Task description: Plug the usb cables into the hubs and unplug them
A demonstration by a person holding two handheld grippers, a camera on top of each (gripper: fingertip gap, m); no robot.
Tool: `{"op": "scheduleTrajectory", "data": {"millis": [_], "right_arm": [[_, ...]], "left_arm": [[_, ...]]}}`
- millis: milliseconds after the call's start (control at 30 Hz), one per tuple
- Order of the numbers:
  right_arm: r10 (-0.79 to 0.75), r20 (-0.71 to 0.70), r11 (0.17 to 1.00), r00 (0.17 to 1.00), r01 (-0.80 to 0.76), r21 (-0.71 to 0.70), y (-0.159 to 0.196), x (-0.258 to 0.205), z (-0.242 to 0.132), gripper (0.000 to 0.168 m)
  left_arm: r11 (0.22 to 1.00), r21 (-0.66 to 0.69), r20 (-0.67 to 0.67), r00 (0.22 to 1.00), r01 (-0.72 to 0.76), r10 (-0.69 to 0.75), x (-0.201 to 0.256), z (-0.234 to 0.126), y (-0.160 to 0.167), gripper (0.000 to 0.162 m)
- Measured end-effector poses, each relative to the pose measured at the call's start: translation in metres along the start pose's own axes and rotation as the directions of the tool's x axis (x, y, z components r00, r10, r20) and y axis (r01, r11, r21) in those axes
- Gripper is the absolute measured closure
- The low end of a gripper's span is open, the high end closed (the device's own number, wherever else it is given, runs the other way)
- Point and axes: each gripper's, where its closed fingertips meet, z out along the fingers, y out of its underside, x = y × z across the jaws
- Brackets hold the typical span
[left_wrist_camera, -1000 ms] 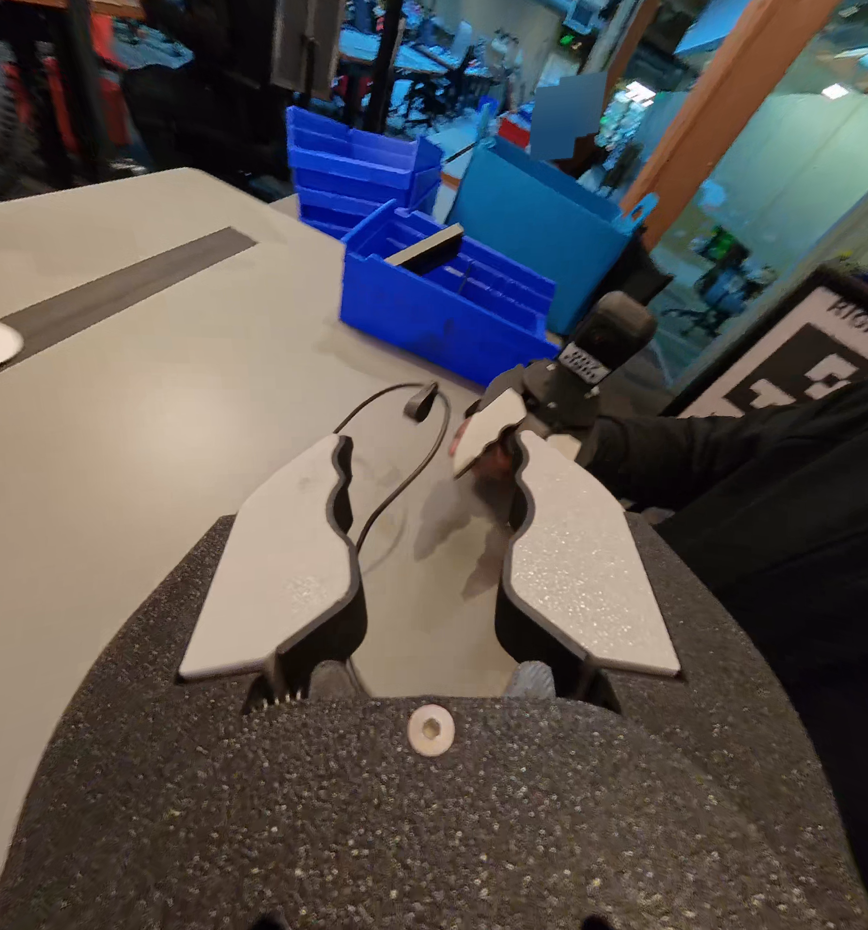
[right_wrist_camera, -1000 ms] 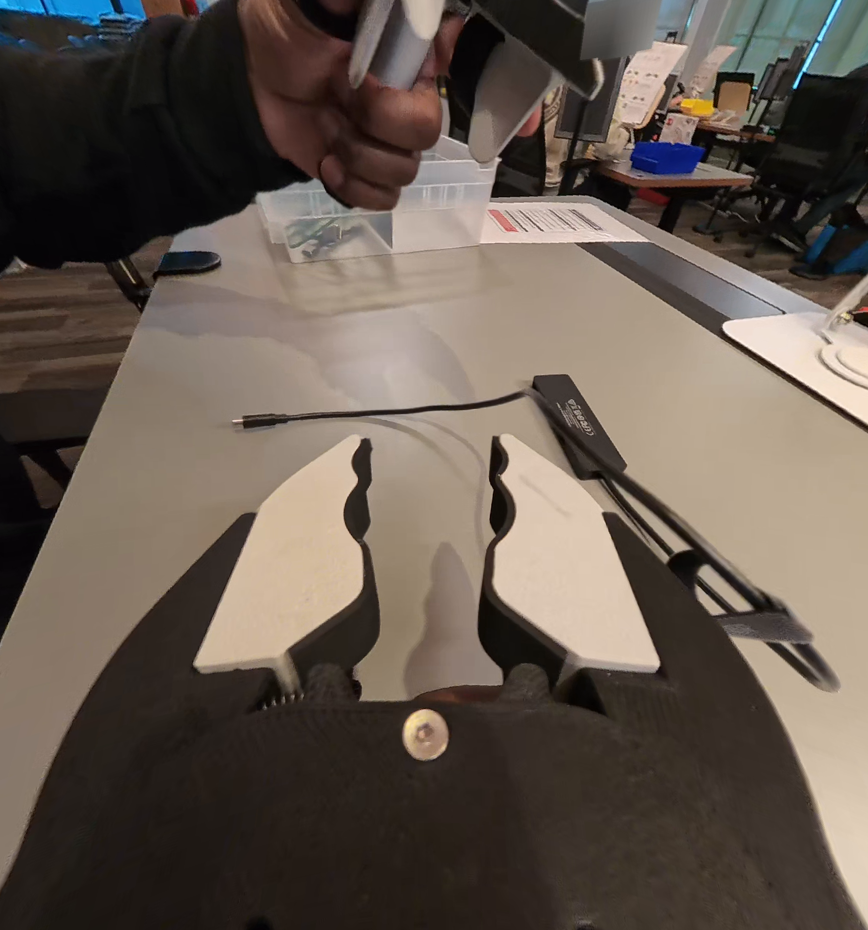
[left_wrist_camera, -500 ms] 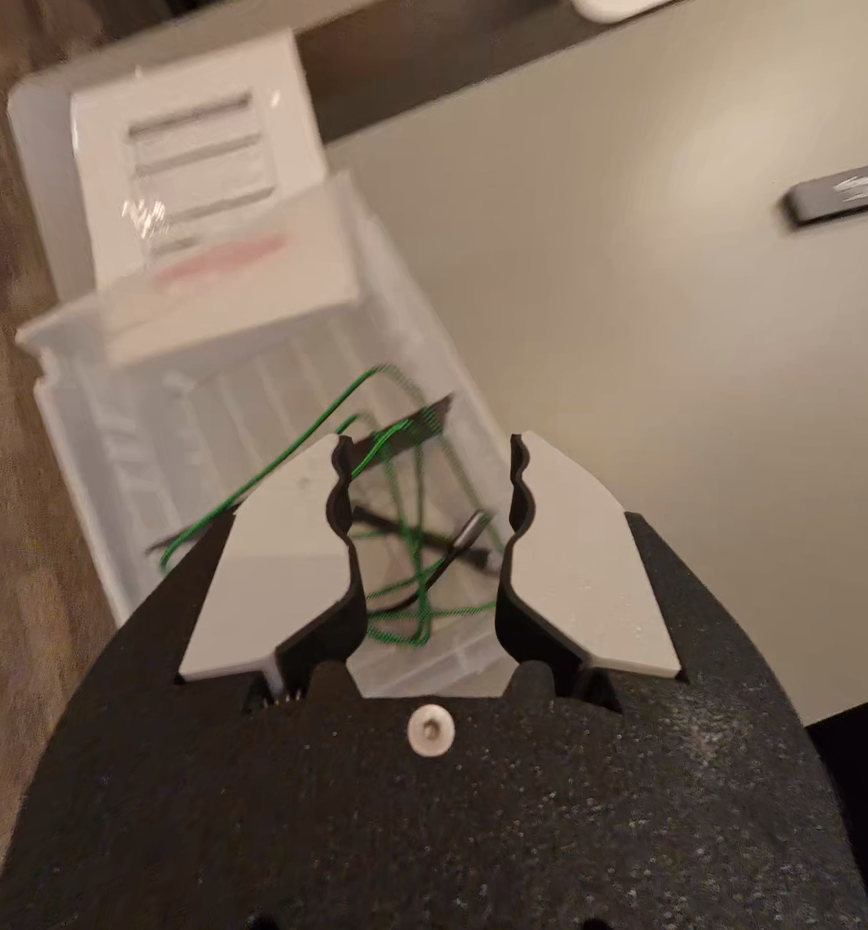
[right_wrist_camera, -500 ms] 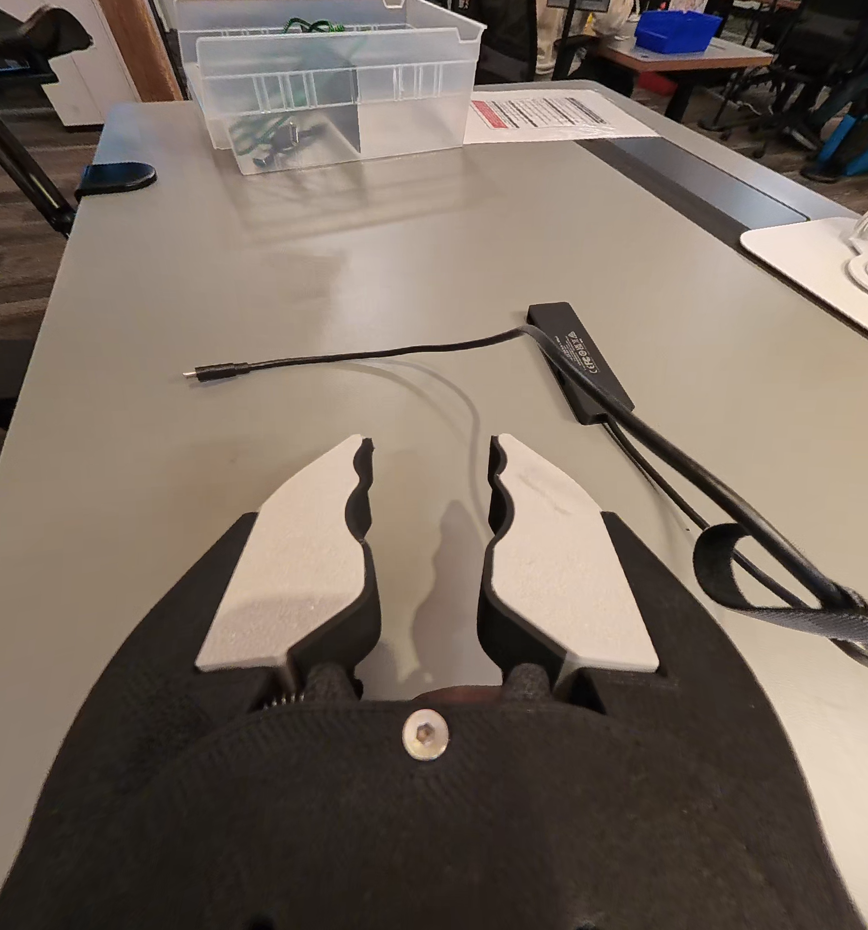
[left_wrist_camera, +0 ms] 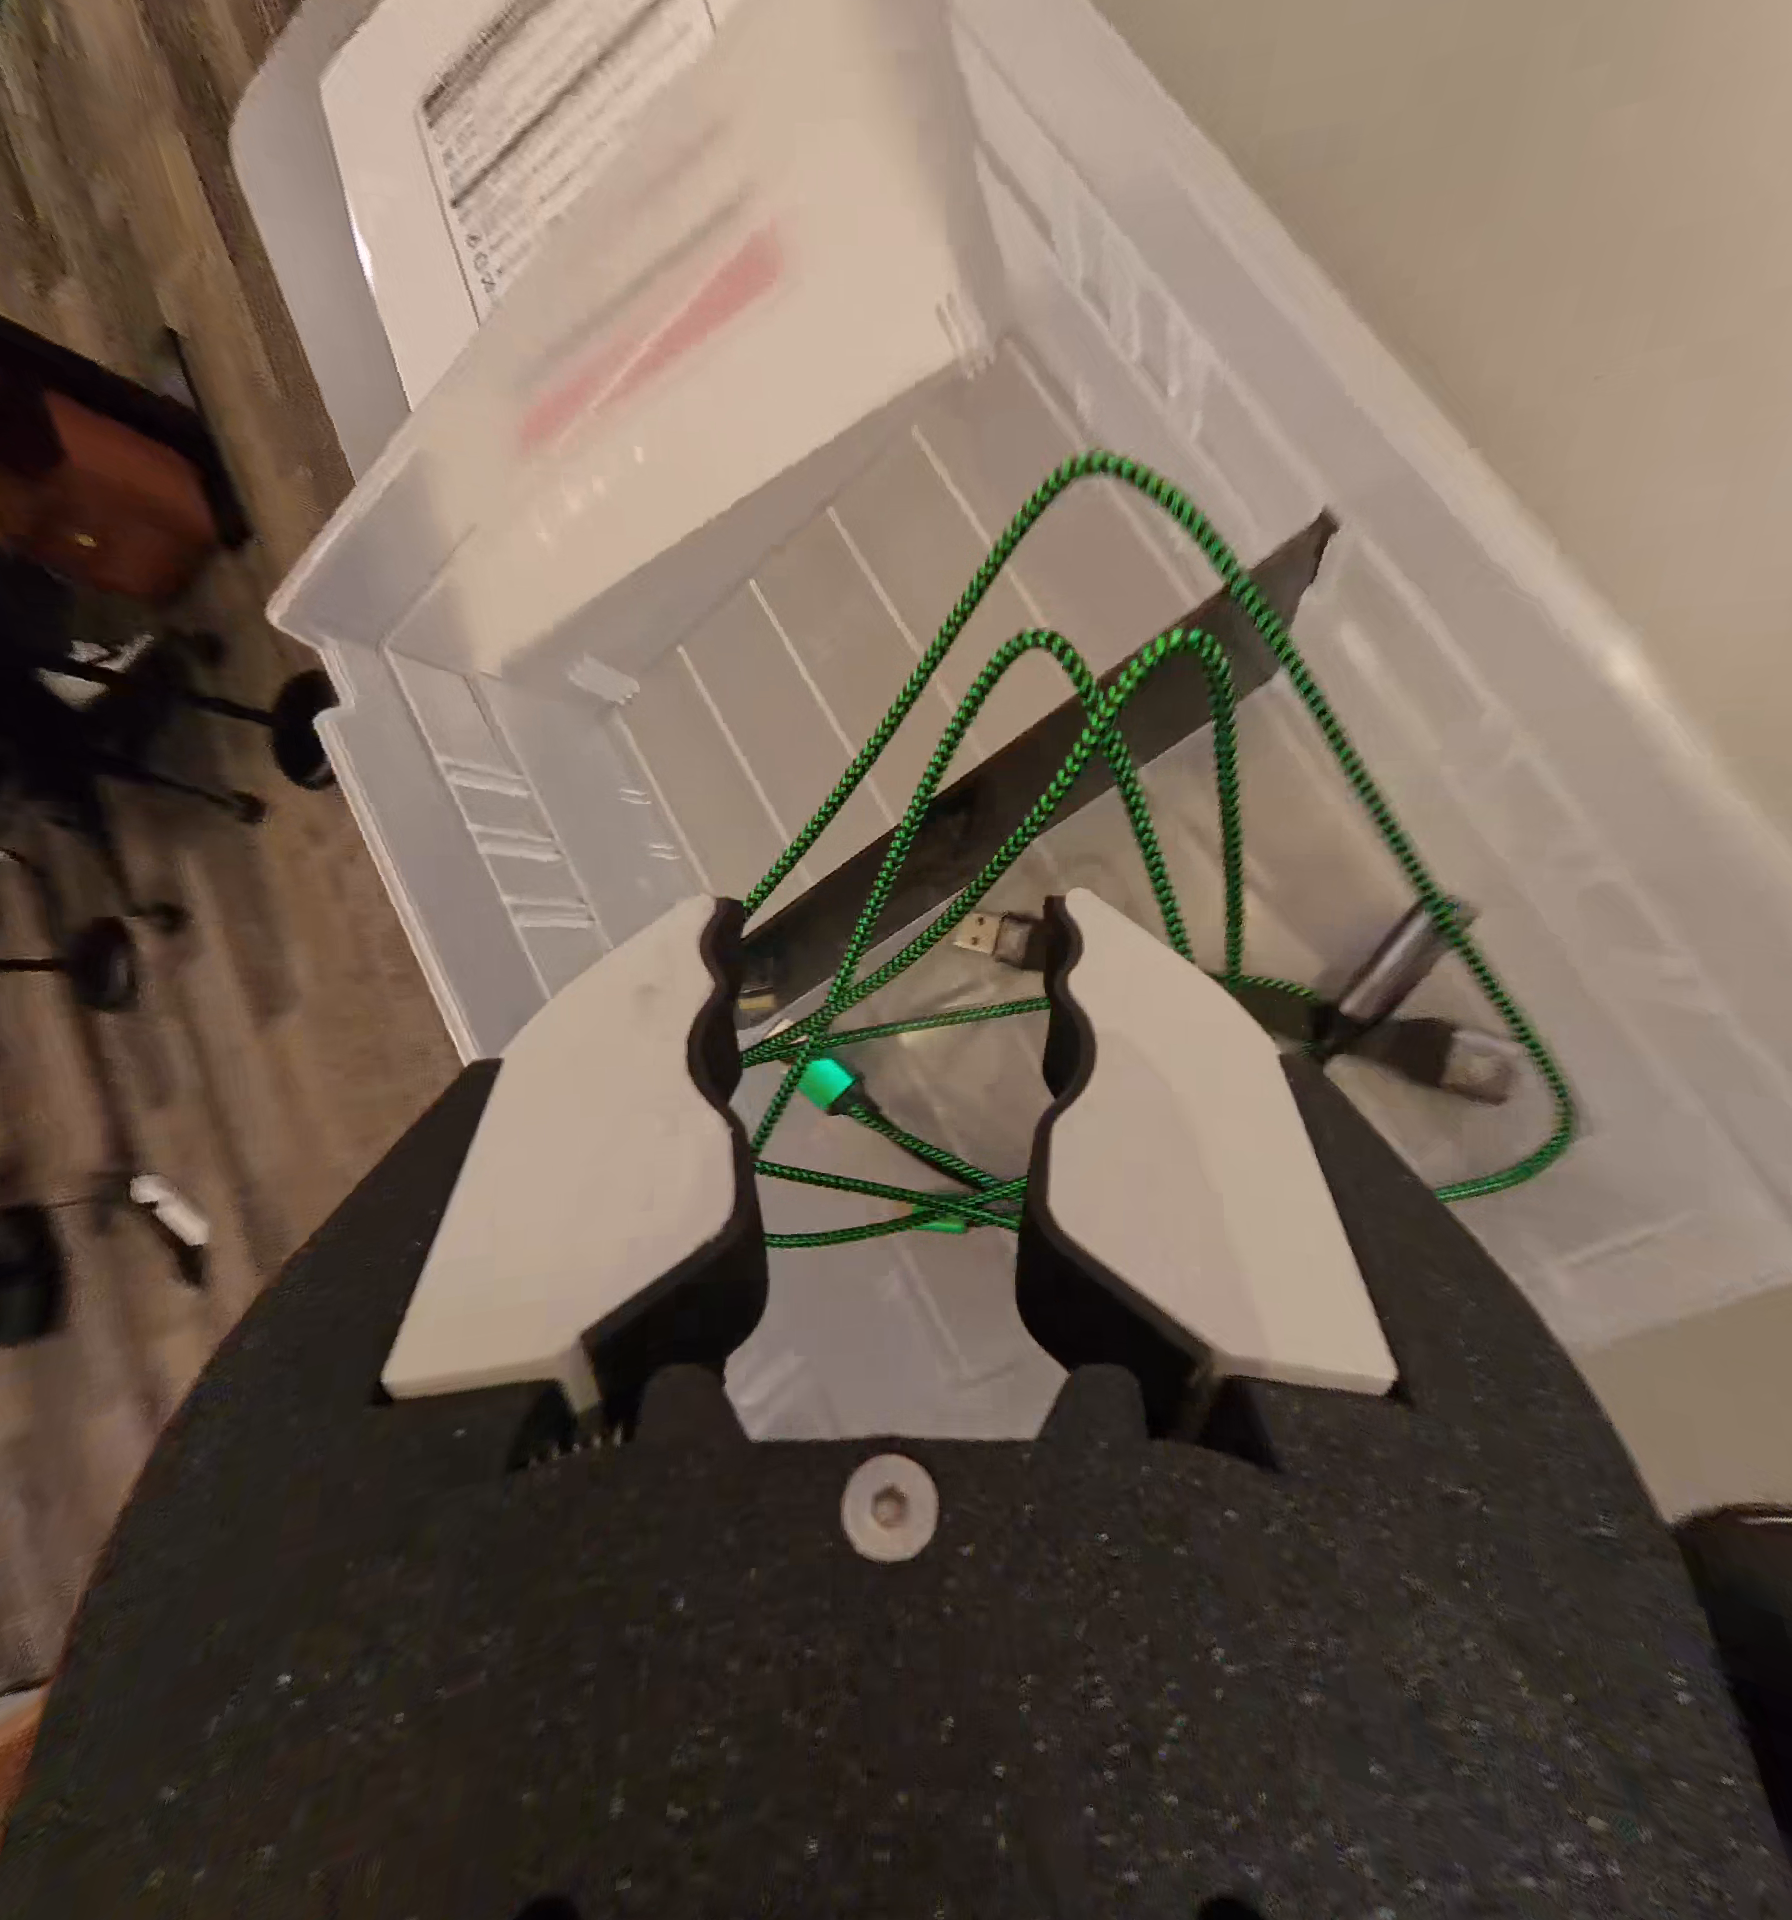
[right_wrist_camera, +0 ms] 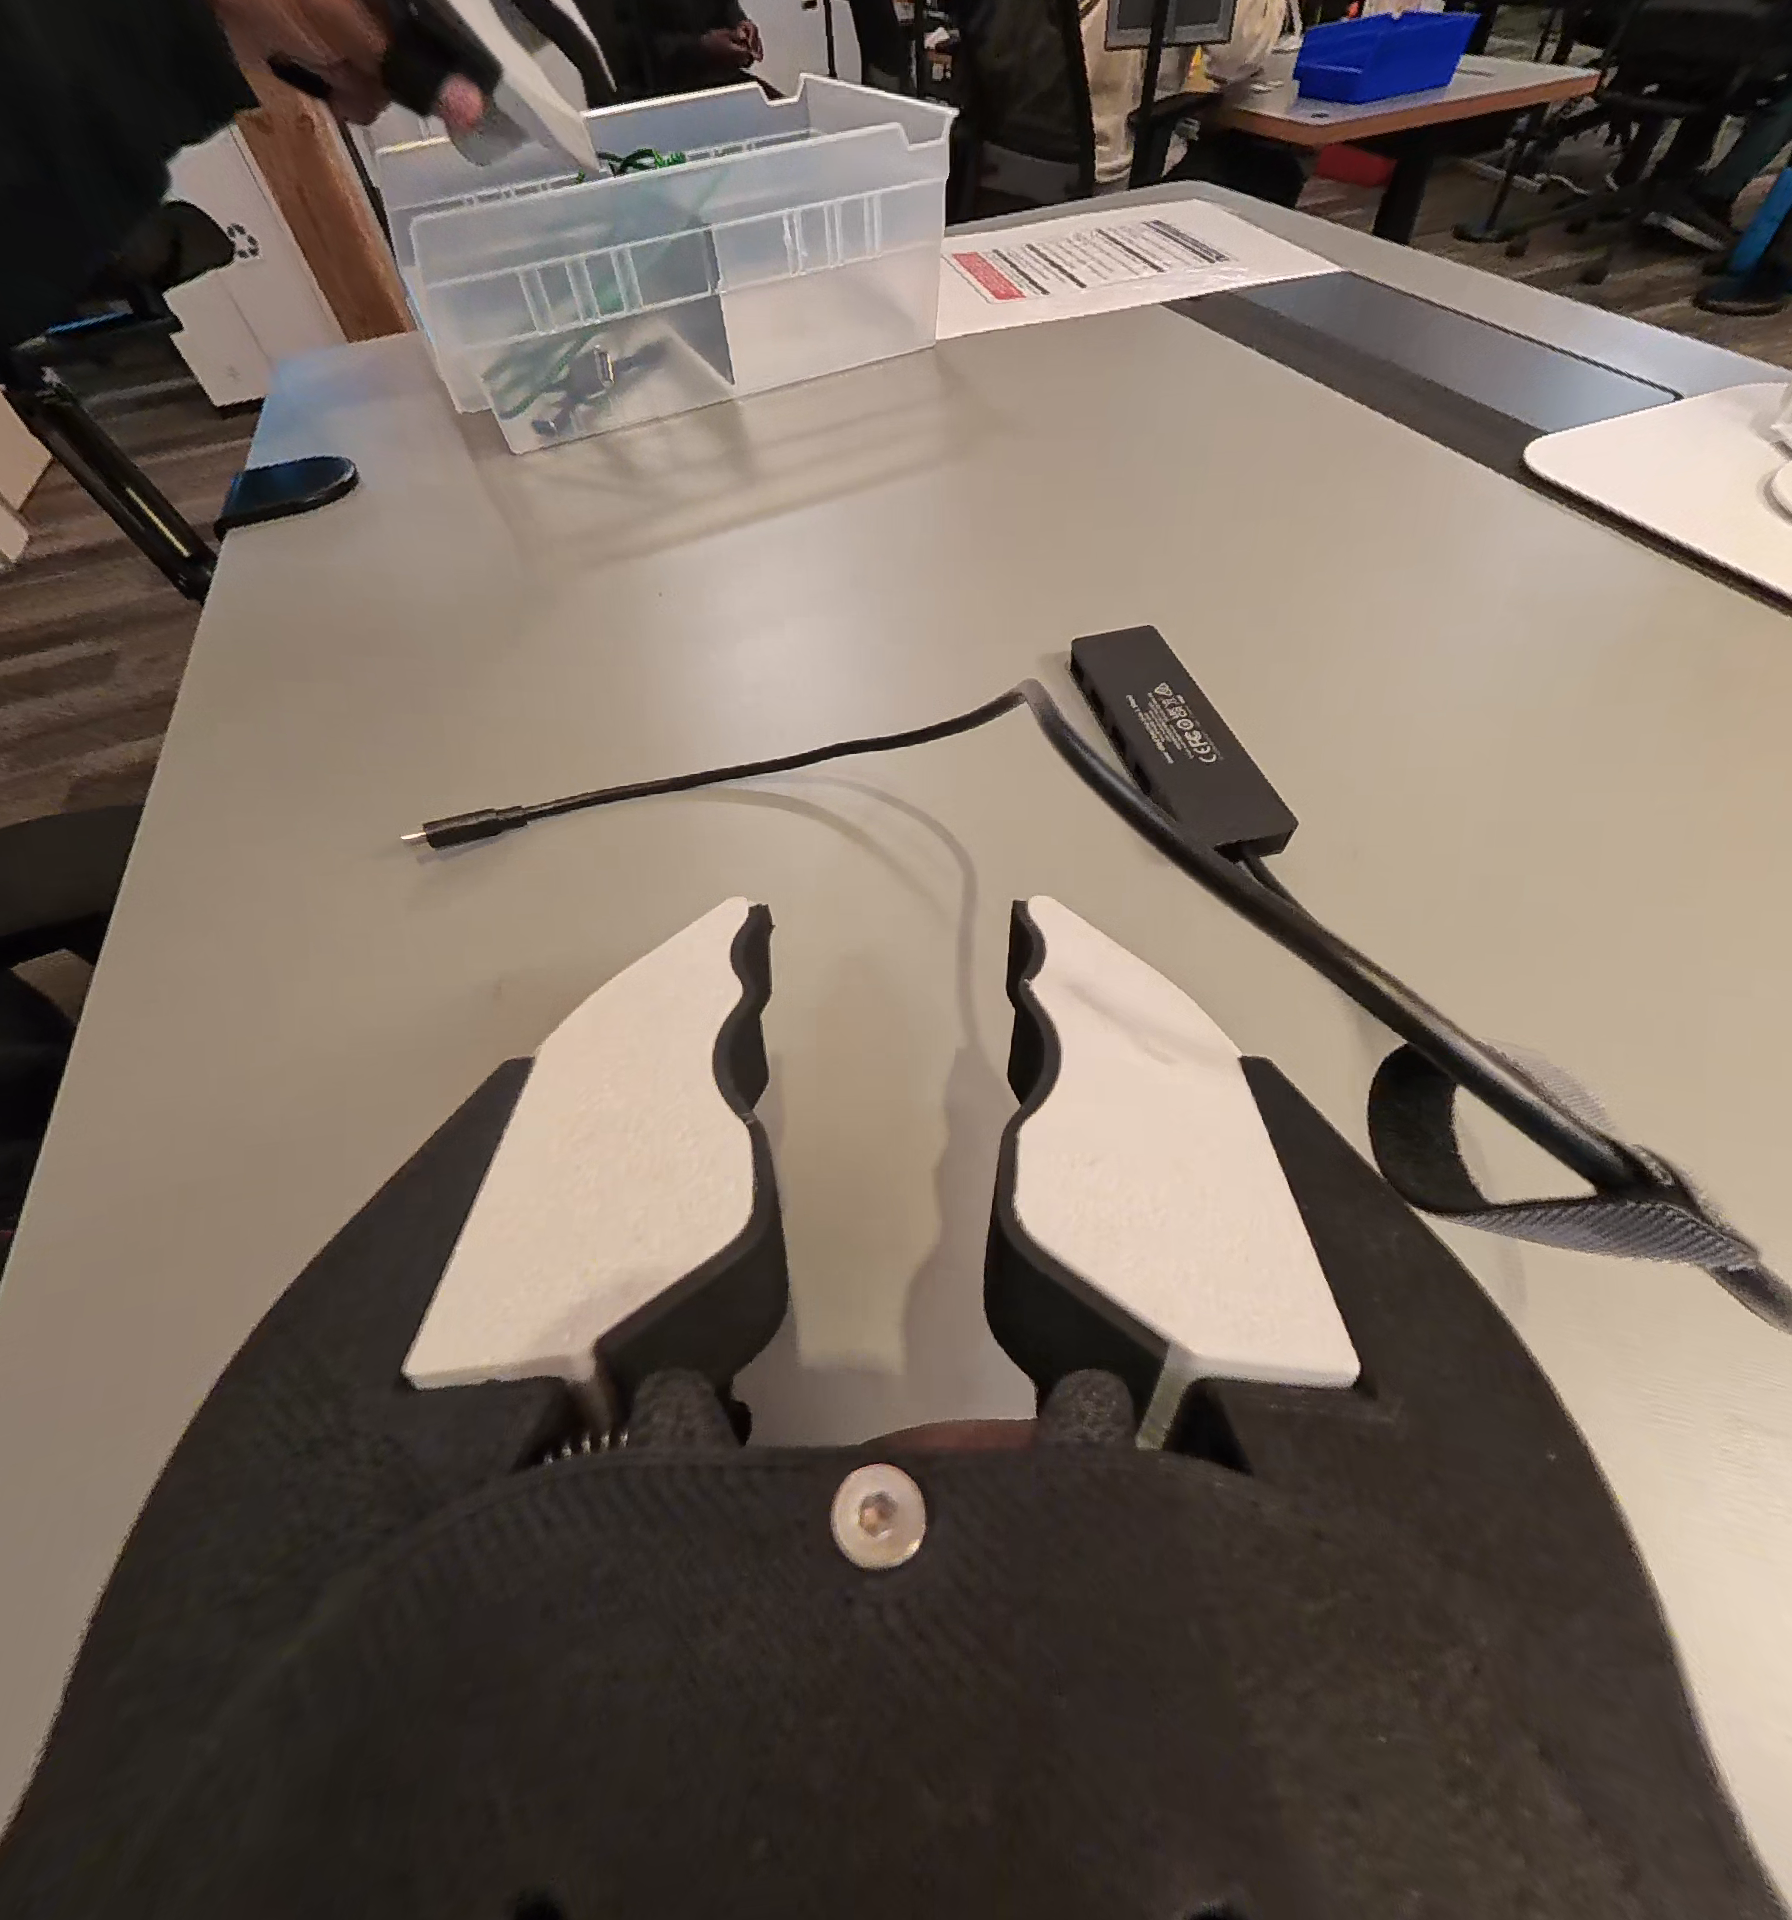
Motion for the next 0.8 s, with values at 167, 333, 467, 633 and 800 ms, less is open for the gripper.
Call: {"op": "scheduleTrajectory", "data": {"millis": [167, 333, 467, 633, 800], "right_arm": [[-0.027, 0.001, 1.0, 1.0, 0.027, -0.01, 0.001, -0.003, 0.001, 0.125], [-0.055, 0.001, 0.998, 0.998, 0.055, -0.016, 0.002, -0.006, 0.002, 0.125], [-0.051, 0.011, 0.999, 0.999, 0.051, -0.018, 0.002, -0.006, 0.002, 0.125], [-0.06, 0.014, 0.998, 0.998, 0.06, -0.021, 0.003, -0.007, 0.002, 0.125], [-0.076, 0.011, 0.997, 0.997, 0.076, -0.026, 0.003, -0.009, 0.003, 0.125]], "left_arm": [[0.987, -0.109, 0.059, 0.991, -0.114, 0.121, -0.008, 0.03, 0.013, 0.119], [0.977, -0.138, 0.1, 0.979, -0.162, 0.177, -0.013, 0.03, 0.011, 0.152], [0.968, -0.17, 0.092, 0.975, -0.186, 0.204, -0.013, 0.022, 0.011, 0.158], [0.968, -0.176, 0.126, 0.971, -0.179, 0.203, -0.02, 0.003, 0.0, 0.159], [0.983, -0.096, 0.246, 0.953, -0.159, 0.178, -0.04, -0.041, -0.037, 0.159]]}}
